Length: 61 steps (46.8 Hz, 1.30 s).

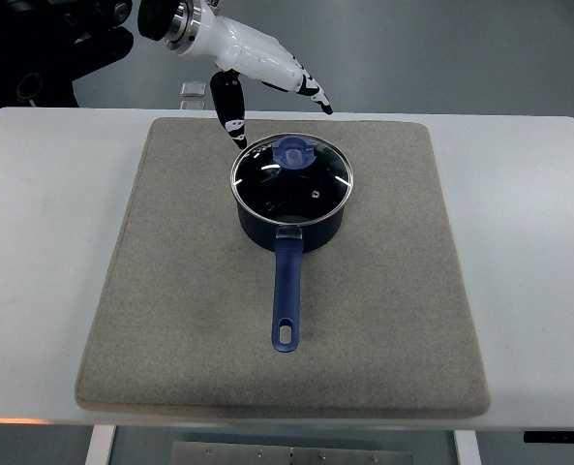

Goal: Open pot lid and place left with left hand
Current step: 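Swing the left hand over toward the pot's glass lid, then lower the left hand onto the blue knob of the glass lid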

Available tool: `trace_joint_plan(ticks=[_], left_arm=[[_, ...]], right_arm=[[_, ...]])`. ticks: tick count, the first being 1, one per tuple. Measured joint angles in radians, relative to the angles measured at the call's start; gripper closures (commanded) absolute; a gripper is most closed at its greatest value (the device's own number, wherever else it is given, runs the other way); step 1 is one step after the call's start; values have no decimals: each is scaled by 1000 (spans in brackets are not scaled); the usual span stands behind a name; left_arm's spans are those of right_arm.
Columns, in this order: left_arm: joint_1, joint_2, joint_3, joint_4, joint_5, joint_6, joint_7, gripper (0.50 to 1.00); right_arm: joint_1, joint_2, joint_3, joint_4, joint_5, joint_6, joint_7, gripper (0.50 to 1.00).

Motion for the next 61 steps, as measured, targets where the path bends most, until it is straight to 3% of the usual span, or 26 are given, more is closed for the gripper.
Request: trace_joint_plan(ticks=[61], left_arm=[[33, -7, 51, -43, 70, 2, 0, 514]], right_arm=[[0, 0, 0, 0, 0, 0, 0, 583]])
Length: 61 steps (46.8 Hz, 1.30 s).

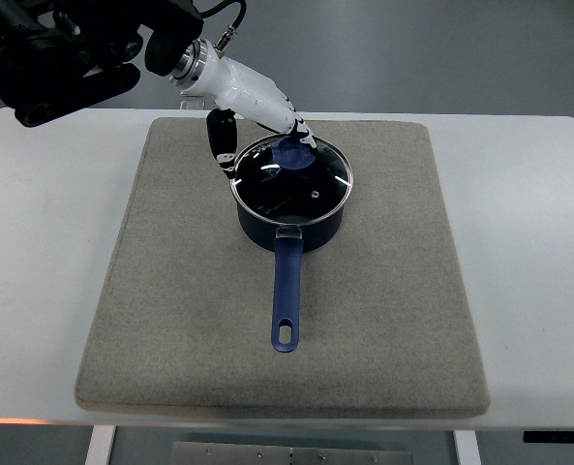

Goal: Open pot lid and place left with left hand
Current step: 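Lower the left hand onto the blue knob of the glass lid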

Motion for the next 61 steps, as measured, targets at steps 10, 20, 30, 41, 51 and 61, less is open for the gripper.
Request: trace_joint_plan(ticks=[10, 20, 30, 41, 51, 61], left_arm=[[1, -1, 2, 3, 0, -9, 0, 516], [6, -38, 0, 66, -14, -27, 0, 521], [-2, -58, -20, 93, -21, -30, 0, 525], [-5, -81, -44, 95, -21, -71, 0, 525], [-2, -105, -40, 121, -14, -99, 0, 525], [2, -109, -35, 135, 0, -104, 0, 525]], right_arm=[[0, 0, 0, 0, 0, 0, 0, 583], [0, 0, 0, 0, 0, 0, 0, 583], [0, 0, 0, 0, 0, 0, 0, 583], [0, 0, 0, 0, 0, 0, 0, 583], [0, 0, 0, 0, 0, 0, 0, 585], [0, 0, 0, 0, 0, -1, 0, 583]])
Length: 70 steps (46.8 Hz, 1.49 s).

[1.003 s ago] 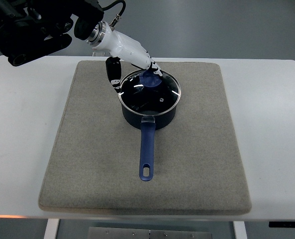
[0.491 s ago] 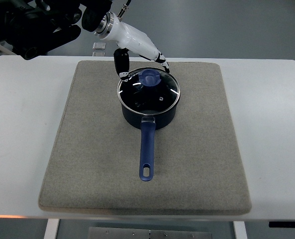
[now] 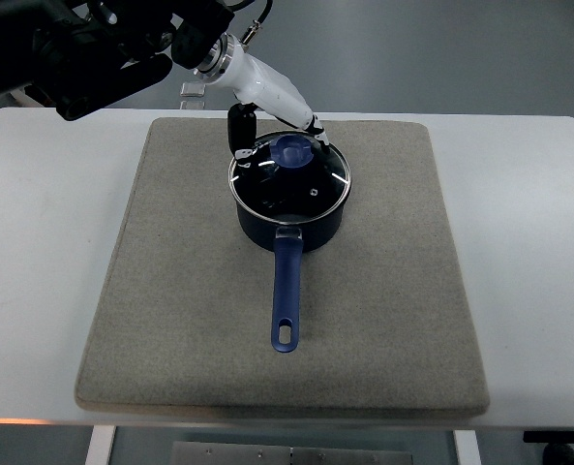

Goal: Open pot lid and place left with left hand
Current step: 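Lower the left hand onto the blue knob of the glass lid, then close the left hand fingers around the blue lid knob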

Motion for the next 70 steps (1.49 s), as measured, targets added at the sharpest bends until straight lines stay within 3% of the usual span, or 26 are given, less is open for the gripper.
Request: trace_joint_plan(ticks=[62, 70], left_arm=[[42, -2, -7, 30, -11, 48, 0, 542], [42, -6, -7, 29, -15, 48, 0, 566]], right_arm=[[0, 0, 0, 0, 0, 1, 0, 583], [0, 0, 0, 0, 0, 0, 0, 583]])
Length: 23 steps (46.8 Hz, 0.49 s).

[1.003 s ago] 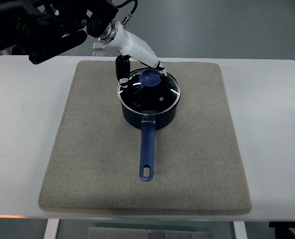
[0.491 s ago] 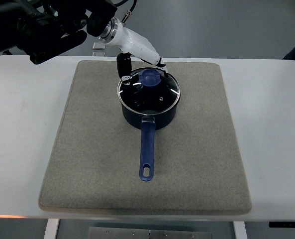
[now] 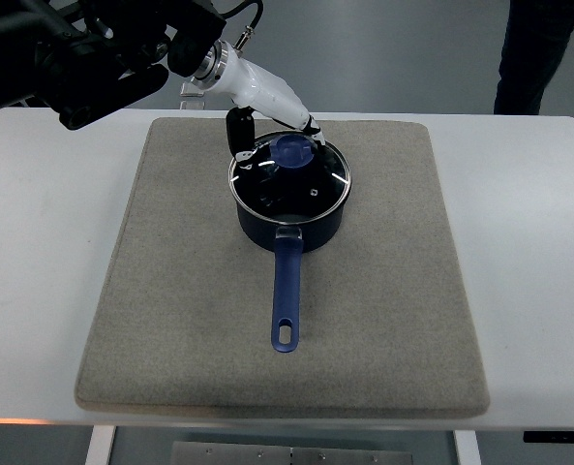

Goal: Open pot lid and place left with left hand
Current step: 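Close the left hand fingers around the blue lid knob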

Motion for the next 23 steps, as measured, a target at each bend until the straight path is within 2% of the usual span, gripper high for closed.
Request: trace_joint_plan(ticks=[16, 23], left_arm=[[-1, -13, -3, 0, 0, 11, 0, 570], [-5, -13, -3, 0, 4, 11, 0, 630]], right_arm=[[0, 0, 0, 0, 0, 0, 0, 583], [0, 0, 0, 0, 0, 0, 0, 585]])
